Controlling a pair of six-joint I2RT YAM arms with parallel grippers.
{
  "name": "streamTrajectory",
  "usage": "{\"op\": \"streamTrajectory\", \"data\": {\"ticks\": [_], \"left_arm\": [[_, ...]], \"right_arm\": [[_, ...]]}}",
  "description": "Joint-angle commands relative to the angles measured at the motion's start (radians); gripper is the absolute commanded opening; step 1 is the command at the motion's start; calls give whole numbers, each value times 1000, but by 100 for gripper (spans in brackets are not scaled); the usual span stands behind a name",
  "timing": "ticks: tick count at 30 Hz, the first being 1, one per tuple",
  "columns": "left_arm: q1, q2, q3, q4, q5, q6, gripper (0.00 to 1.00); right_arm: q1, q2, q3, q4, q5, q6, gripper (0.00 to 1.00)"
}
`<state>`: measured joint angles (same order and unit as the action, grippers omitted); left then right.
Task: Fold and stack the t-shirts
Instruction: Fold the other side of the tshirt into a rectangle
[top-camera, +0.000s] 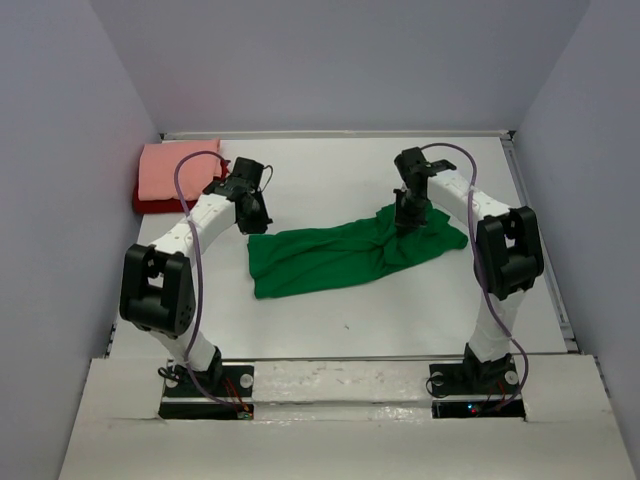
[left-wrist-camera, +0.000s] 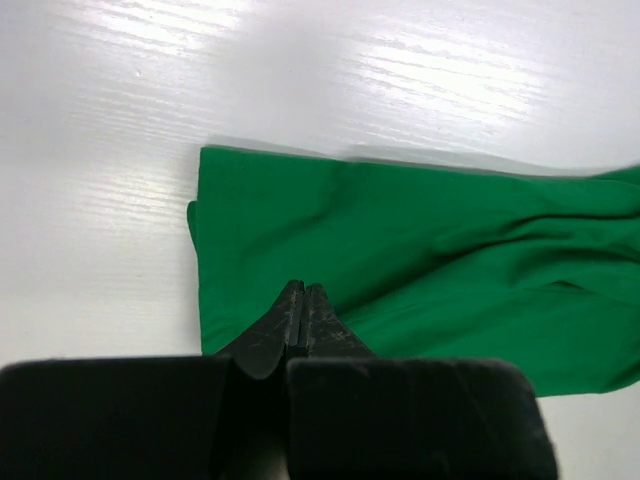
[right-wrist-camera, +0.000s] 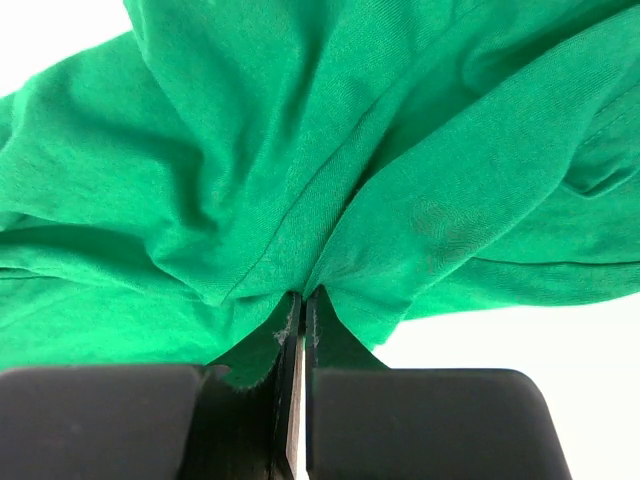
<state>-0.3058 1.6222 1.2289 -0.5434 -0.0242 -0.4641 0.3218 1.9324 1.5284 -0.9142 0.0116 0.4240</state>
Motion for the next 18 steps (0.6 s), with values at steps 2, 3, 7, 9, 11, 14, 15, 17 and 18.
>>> {"op": "streamTrajectory", "data": {"ticks": [2,3,7,9,11,14,15,17,18], "left_arm": [[-3,-24,3,-17,-28,-19,0],[-3,-28,6,-13,-28,-18,0],[-3,-27,21,-30,-36,-2,0],[-3,-31,23,-30,-29,-1,0],[-3,-45,21,-23,-25,2,0],[-3,-48,35,-26,-23,7,0],[-3,-47,43,-27,-20,8,0],[-3,-42,49,-30,-17,10,0],[-3,-42,50,-29,-14,13,0]], "right_arm": [[-3,-33,38,-17,34,1,1],[-3,-32,39,-17,33,-1,0],[-3,-26,49,-22,22,-7,1],[-3,-21,53,-26,24,-8,12],[-3,-19,56,-31,24,-13,18],[-3,-27,47,-25,19,-7,19],[-3,-27,45,-25,21,-5,19],[-3,-27,44,-23,18,-7,26],[-3,-29,42,-23,21,-5,26]]}}
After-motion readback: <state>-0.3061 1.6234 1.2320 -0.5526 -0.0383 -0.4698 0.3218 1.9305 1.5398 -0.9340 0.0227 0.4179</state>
